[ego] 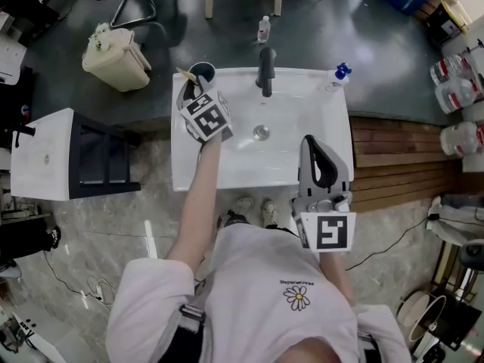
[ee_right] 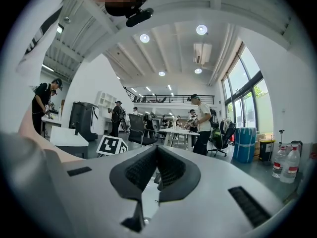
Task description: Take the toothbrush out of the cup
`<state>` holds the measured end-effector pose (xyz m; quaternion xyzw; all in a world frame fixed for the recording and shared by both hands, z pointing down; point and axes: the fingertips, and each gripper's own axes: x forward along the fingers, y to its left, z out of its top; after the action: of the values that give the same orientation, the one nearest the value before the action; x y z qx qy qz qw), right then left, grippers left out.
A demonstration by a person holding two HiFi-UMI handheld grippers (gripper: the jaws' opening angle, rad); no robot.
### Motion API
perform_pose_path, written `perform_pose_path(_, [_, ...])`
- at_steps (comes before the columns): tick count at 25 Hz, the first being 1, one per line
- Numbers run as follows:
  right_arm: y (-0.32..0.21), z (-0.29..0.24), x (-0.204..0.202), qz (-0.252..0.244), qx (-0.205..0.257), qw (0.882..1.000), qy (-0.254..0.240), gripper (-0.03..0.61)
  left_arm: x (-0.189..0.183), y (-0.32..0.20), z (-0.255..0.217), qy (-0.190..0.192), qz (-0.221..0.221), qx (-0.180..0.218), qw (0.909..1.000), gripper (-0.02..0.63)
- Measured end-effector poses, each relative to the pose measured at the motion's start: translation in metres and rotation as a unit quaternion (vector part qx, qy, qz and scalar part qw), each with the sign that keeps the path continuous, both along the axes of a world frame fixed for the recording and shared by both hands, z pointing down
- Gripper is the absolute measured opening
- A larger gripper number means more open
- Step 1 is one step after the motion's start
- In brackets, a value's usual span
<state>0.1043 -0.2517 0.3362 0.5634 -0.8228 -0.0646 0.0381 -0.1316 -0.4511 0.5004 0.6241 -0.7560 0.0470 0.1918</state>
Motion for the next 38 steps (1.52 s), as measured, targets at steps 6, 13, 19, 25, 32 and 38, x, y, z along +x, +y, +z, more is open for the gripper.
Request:
perform_pose_path(6, [0.000, -0.002, -0.002, -0.004, 0.002, 1.000, 0.000, 0.012, -0.002, 0.001, -0.004, 0.002, -0.007, 0.003, 1.0000, 0.052])
perform_pose_path(13, [-0.001, 0.001, -0.002, -0.009, 0.002, 1.000, 0.011, 0.012, 0.003, 0.002, -0.027, -0.007, -0.010, 0.025, 0.9996, 0.044])
perform_pose_path(19, [-0.004, -0.002, -0.004, -0.009, 0.001, 1.000, 0.001, 0.012, 0.015, 0.018, -0.066, -0.070, 0.001, 0.059, 0.9958, 0.041])
perform_pose_path(25, [-0.002, -0.007, -0.005, -0.021, 0.017, 0.999, -0.018, 0.012, 0.038, 0.034, -0.127, -0.111, 0.024, 0.124, 0.9859, 0.041])
perform_pose_path(32, [0.000, -0.004, 0.009, -0.006, 0.022, 0.999, -0.025, 0.012, 0.086, 0.069, -0.204, -0.149, 0.080, 0.220, 0.9608, 0.041])
perform_pose_path(38, [0.001, -0.006, 0.026, 0.016, 0.030, 0.999, -0.023, 0.012, 0.130, 0.104, -0.242, -0.118, 0.143, 0.271, 0.9443, 0.041])
